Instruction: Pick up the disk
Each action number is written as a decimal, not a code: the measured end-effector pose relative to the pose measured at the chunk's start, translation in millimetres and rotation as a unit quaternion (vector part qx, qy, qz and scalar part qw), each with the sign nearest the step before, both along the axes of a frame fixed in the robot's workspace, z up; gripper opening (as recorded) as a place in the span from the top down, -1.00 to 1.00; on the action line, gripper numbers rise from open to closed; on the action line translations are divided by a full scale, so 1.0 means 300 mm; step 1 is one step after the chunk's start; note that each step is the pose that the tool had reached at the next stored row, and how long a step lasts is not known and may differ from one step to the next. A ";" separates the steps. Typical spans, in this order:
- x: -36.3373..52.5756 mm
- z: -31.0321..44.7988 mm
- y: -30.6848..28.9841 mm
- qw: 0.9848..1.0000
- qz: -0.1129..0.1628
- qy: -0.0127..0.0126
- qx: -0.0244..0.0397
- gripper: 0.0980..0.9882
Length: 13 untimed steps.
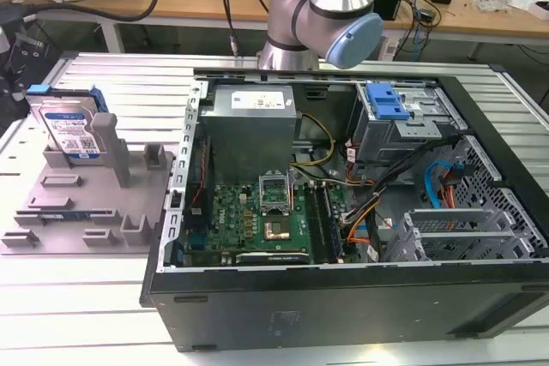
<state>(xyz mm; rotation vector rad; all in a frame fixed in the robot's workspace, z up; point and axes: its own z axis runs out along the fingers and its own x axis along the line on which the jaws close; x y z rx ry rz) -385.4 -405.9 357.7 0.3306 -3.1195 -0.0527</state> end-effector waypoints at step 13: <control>0.000 -0.007 0.000 0.987 0.161 0.000 0.000 0.98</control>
